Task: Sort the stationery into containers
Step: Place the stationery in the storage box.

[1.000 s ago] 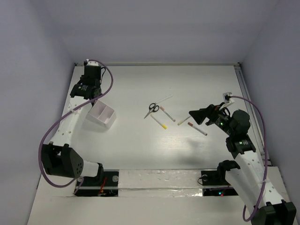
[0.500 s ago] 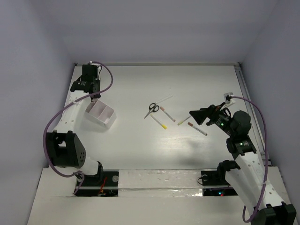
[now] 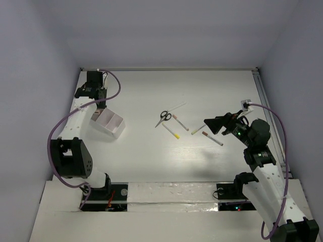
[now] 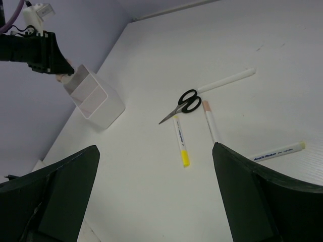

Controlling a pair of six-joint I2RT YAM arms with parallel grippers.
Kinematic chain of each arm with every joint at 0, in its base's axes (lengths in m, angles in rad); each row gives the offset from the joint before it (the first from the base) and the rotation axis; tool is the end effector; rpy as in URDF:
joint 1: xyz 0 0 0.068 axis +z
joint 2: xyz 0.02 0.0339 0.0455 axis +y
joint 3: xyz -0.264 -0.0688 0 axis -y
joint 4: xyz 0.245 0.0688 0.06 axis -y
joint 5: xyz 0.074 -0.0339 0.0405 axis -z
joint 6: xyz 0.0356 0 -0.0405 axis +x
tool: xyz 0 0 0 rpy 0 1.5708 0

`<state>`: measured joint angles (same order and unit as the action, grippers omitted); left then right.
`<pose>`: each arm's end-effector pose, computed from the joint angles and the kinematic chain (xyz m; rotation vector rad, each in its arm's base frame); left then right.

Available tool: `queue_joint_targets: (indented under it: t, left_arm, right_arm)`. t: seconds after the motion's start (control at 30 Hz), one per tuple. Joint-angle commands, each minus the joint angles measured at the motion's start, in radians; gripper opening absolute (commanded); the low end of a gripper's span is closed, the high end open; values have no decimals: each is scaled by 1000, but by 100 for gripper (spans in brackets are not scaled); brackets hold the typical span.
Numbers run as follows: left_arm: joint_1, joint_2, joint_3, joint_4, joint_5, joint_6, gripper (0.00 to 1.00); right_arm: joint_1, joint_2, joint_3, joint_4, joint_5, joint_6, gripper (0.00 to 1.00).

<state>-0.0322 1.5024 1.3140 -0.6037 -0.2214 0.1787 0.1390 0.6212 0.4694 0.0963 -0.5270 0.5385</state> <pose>0.3303 -0.0028 0.3125 0.1414 2.3587 0.3326 0.1571 0.0401 0.2836 -0.0854 1.7020 0.9392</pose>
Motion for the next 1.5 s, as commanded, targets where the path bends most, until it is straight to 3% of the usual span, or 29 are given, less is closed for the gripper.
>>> queue_joint_targets:
  t: [0.0, 0.47, 0.57, 0.7, 0.8, 0.97, 1.1, 1.47]
  left_arm:
    - [12, -7, 5, -10, -13, 13, 1]
    - [31, -41, -52, 7, 5, 9, 1]
    - [31, -45, -62, 10, -22, -1, 4]
    - [31, -44, -67, 19, -26, -2, 20]
    - [31, -41, -62, 19, -27, -1, 26]
    - [31, -39, -52, 19, -47, -2, 29]
    - [31, -48, -53, 24, -61, -4, 38]
    - [31, -56, -7, 15, -67, -13, 42]
  right_arm:
    - [5, -9, 17, 19, 7, -18, 100]
    - [5, -5, 17, 22, 2, -17, 100]
    - [5, -6, 17, 20, 4, -17, 100]
    - [5, -8, 17, 22, 2, -18, 100]
    - [5, -8, 18, 20, 4, -18, 100]
    - [5, -6, 17, 23, 1, -18, 100]
    - [5, -5, 17, 28, -7, -17, 100]
    - [5, -8, 17, 26, -8, -18, 100]
